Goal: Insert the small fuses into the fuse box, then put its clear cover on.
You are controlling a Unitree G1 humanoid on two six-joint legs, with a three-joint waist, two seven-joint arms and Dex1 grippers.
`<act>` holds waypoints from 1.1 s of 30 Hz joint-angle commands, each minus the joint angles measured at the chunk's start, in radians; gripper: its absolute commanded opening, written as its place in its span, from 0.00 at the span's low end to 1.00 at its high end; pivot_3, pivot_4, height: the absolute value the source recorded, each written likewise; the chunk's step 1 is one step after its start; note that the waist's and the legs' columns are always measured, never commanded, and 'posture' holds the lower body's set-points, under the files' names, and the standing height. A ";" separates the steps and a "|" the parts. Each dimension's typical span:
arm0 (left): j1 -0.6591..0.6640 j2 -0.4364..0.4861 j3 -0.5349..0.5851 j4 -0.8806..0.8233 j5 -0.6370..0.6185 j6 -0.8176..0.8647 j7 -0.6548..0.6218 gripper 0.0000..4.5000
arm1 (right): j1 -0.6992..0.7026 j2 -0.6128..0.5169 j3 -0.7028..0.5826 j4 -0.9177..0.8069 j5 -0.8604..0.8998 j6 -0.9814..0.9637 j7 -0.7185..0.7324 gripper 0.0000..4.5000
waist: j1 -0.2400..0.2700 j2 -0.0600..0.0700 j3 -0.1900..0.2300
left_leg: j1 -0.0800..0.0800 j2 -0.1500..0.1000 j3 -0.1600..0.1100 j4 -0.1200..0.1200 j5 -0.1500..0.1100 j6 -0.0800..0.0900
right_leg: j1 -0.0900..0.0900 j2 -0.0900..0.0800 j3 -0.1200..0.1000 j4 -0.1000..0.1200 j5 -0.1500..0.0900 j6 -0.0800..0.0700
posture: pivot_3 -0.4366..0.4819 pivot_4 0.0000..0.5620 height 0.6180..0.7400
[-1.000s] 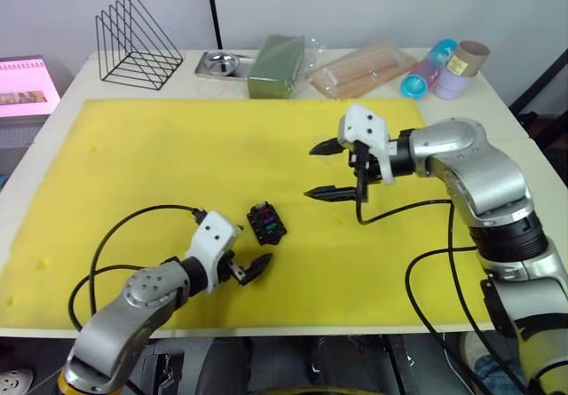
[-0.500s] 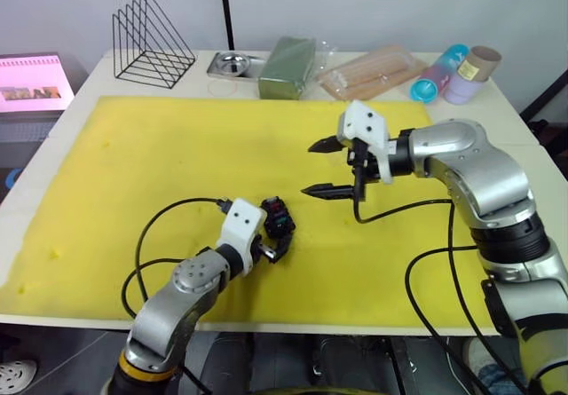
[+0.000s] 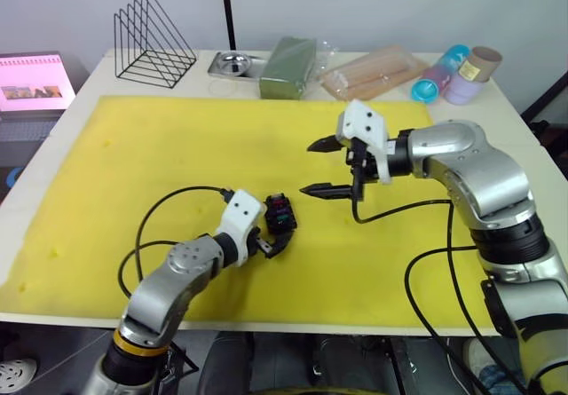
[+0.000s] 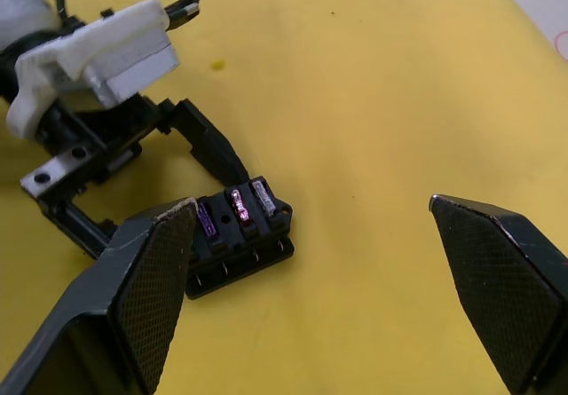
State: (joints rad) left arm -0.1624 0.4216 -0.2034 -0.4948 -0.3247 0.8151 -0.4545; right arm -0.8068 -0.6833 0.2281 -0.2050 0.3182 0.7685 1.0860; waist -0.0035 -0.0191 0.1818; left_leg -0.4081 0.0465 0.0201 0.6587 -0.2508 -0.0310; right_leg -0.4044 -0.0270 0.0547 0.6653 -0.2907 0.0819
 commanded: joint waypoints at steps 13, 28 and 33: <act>0.010 0.088 0.045 0.048 0.020 -0.118 -0.077 1.00 | -0.013 0.012 -0.008 -0.026 0.007 -0.026 -0.018 0.99 | -0.014 0.000 0.000 | 0.001 0.001 0.001 -0.007 0.000 0.000 | -0.004 0.000 0.000 0.000 0.001 0.003 | 0.48 0.27 1.00; 0.039 -0.026 -0.014 -0.091 -0.007 0.091 0.078 1.00 | -0.021 0.012 -0.006 -0.026 0.012 -0.025 -0.013 0.99 | -0.009 0.000 0.000 | 0.000 0.000 0.001 -0.007 0.000 0.000 | -0.003 0.000 0.000 0.000 0.002 0.003 | 0.48 0.27 1.00; 0.044 -0.116 -0.064 -0.079 0.055 0.111 0.189 1.00 | -0.025 0.012 -0.004 -0.029 0.015 -0.021 -0.011 0.99 | -0.008 0.000 0.000 | 0.000 0.000 0.000 -0.007 0.000 0.000 | -0.003 0.000 0.000 0.000 0.002 0.003 | 0.48 0.27 1.00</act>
State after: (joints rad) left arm -0.1231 0.3174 -0.2337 -0.5831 -0.2925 0.9128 -0.2984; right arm -0.8069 -0.6736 0.2296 -0.2050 0.3217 0.7559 1.0714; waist -0.0110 -0.0193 0.1818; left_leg -0.4077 0.0465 0.0203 0.6524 -0.2507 -0.0310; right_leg -0.4070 -0.0271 0.0551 0.6650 -0.2892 0.0848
